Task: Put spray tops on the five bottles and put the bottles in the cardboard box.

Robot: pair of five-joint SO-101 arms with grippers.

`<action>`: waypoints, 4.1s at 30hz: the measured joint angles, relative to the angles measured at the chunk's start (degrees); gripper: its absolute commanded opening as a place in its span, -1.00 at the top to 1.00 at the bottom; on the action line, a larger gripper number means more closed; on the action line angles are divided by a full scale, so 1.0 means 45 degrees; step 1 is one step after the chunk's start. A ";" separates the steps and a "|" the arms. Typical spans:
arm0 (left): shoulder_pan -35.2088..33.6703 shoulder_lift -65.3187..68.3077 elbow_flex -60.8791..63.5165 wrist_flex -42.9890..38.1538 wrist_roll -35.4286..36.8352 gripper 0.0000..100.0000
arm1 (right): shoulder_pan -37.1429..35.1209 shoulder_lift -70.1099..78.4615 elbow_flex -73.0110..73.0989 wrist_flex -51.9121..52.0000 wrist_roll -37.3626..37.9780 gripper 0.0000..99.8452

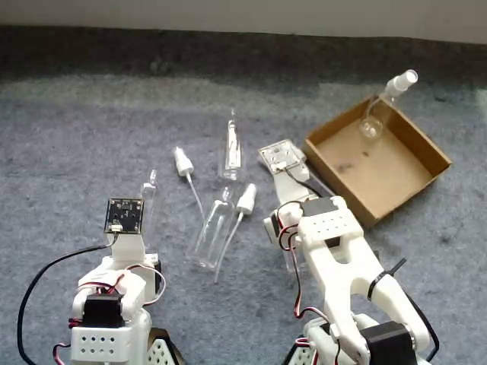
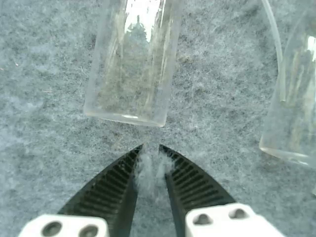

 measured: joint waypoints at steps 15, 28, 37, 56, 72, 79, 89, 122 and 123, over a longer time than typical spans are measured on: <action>0.0000 0.0000 0.0000 0.0000 0.0000 0.99 | 0.0020 0.0020 0.0020 0.0000 0.0000 0.37; 0.0000 0.0000 0.0000 0.0000 0.0000 0.99 | 0.0078 -0.3810 0.1465 0.1016 0.0000 0.37; 0.0000 0.0000 0.0000 0.0000 0.0000 0.99 | 0.0078 -0.6759 0.2383 0.1055 0.0000 0.37; 0.0000 0.0000 0.0000 0.0000 0.0000 0.99 | 0.0078 -0.2969 -0.1621 0.4239 0.0000 0.37; 0.0000 0.0000 0.0000 0.0000 0.0000 0.99 | 0.0059 0.3438 -0.5568 0.4259 0.0020 0.37; 0.0000 0.0000 0.0000 0.0000 0.0000 0.99 | -0.0645 0.4864 -0.5822 0.4103 0.0020 0.37; 0.0000 0.0000 0.0000 0.0000 0.0000 0.99 | -0.0645 0.6388 -0.5822 0.3575 0.0020 0.38; 0.0000 0.0000 0.0000 0.0000 0.0000 0.99 | -0.0625 0.6388 -0.5880 0.3516 0.0020 0.59; 0.0000 0.0000 0.0000 0.0000 0.0000 0.99 | -0.0625 0.6388 -0.5880 0.3516 0.0020 0.59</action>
